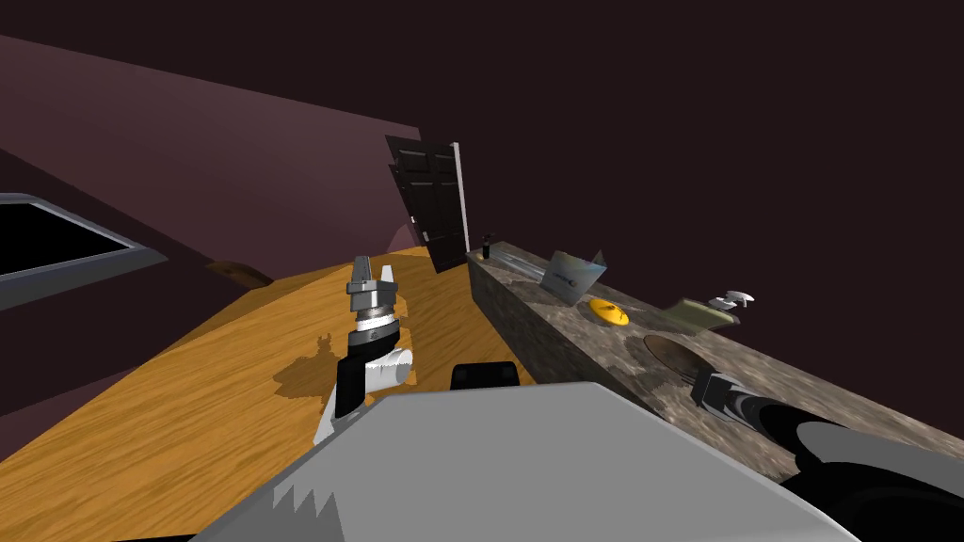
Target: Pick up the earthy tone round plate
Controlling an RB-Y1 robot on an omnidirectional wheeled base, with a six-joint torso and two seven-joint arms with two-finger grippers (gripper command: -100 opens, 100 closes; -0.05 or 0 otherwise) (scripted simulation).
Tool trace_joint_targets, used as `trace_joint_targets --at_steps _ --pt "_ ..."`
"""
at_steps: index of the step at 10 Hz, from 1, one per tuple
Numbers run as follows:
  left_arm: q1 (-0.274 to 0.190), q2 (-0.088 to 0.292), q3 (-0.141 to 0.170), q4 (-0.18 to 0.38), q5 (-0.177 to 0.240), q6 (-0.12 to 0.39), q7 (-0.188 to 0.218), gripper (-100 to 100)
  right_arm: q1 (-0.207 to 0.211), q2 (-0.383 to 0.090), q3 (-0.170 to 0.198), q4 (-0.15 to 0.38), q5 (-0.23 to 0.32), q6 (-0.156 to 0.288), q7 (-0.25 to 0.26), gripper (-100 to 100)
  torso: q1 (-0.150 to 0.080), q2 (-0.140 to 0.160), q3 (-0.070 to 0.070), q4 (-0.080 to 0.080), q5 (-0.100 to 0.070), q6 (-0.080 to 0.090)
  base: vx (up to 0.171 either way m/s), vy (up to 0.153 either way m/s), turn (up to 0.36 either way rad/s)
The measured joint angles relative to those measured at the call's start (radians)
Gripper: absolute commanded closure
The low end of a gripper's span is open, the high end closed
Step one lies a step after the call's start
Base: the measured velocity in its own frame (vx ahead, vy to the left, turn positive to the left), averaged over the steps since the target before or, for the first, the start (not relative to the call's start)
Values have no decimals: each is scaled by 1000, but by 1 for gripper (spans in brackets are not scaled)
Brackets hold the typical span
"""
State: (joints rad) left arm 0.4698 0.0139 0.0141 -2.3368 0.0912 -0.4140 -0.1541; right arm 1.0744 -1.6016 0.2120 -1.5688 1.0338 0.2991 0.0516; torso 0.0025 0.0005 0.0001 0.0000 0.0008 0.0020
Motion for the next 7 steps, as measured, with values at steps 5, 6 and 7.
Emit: trace_joint_targets --at_steps 5,6,7 --pt "0 0 0 0 0 0 0 0 -39 118 -154 74 101 -159 76 100 1 0 0 0 1 2 33 33 -104" --pt "0 0 0 0 0 0 0 0 -53 124 -162 84 98 -192 94 100 2 0 0 0 1 0 23 38 -154" --pt "0 0 0 0 0 0 0 0 -74 140 -178 96 100 -217 121 100 2 0 0 0 1 2 19 36 -75"
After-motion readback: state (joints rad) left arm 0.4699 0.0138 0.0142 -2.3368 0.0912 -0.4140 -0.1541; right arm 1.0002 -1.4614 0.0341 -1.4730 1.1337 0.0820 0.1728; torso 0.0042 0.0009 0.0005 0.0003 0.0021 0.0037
